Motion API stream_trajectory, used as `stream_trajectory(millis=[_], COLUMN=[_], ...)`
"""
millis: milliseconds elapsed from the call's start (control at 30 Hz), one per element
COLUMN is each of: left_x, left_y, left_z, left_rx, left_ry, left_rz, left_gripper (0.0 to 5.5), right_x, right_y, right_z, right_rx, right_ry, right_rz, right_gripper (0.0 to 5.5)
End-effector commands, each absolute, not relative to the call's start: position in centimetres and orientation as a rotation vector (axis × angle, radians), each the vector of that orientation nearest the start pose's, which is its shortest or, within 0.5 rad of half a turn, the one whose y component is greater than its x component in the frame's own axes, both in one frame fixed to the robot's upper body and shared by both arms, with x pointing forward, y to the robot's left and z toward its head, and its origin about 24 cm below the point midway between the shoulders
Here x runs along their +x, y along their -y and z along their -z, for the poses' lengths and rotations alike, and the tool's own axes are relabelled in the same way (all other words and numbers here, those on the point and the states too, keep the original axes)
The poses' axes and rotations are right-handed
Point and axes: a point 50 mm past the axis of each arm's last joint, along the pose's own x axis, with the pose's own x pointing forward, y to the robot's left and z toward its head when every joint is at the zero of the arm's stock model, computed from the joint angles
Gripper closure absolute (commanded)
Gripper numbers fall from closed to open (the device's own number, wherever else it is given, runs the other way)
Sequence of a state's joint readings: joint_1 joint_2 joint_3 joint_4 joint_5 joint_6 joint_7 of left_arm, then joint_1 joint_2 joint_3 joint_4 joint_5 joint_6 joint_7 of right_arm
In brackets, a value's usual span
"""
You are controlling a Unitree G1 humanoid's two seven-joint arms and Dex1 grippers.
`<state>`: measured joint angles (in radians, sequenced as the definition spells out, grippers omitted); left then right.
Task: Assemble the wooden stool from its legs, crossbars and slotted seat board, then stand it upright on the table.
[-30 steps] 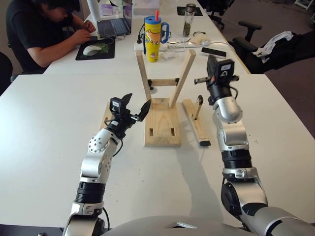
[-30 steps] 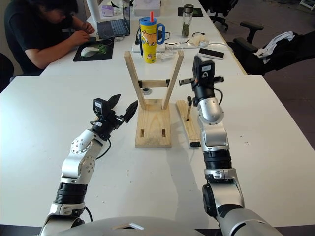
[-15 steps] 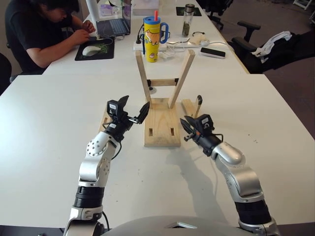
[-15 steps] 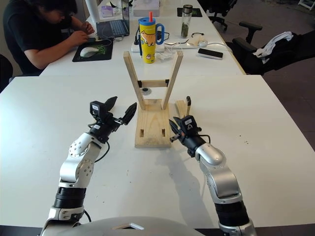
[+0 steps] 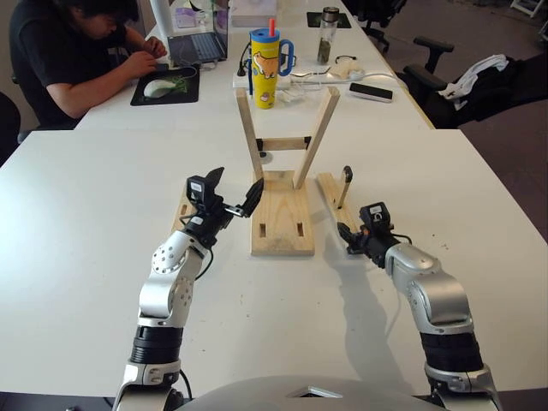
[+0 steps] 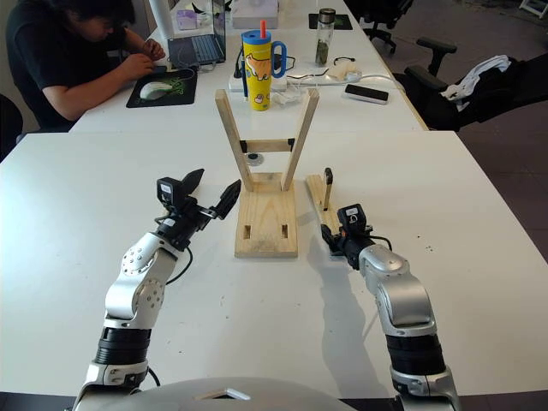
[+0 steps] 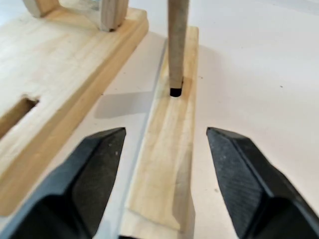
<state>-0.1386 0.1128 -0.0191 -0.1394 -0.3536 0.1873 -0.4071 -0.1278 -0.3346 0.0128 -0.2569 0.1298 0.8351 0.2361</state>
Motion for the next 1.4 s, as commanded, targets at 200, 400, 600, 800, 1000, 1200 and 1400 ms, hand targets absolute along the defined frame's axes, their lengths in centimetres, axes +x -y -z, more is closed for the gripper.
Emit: stream_trajectory(millis=[200,400,600,800,1000,1200,1400], left_x=[27.7,27.7,27.8,27.7,28.1,28.6,28.5], left_y=[-12.8,-12.8,-12.8,-12.8,-12.6,-13.2,-13.3], left_z=[-9.6,-9.6,-9.6,-9.5,-9.9,-11.3,-11.5], left_rx=[-0.187,-0.186,-0.184,-0.183,-0.143,-0.204,-0.246], left_ry=[0.108,0.11,0.109,0.106,0.106,0.137,0.111], left_rz=[0.557,0.561,0.554,0.55,0.577,0.613,0.688], left_gripper=[0.1,0.1,0.1,0.1,0.1,0.32,1.27], right_x=[27.8,28.1,27.9,27.7,28.4,28.9,27.6], right_y=[17.8,17.7,18.3,17.8,19.9,22.7,23.4], right_z=[-6.1,-5.9,-4.9,-4.3,-5.4,-9.2,-11.3], right_rx=[-0.077,-0.08,-0.141,-0.197,-0.144,0.013,0.067], right_ry=[-0.534,-0.565,-0.624,-0.64,-0.497,-0.216,-0.153], right_rz=[-0.276,-0.276,-0.273,-0.302,-0.175,-0.093,-0.3], right_gripper=[2.41,2.41,2.56,3.33,3.44,3.44,3.44])
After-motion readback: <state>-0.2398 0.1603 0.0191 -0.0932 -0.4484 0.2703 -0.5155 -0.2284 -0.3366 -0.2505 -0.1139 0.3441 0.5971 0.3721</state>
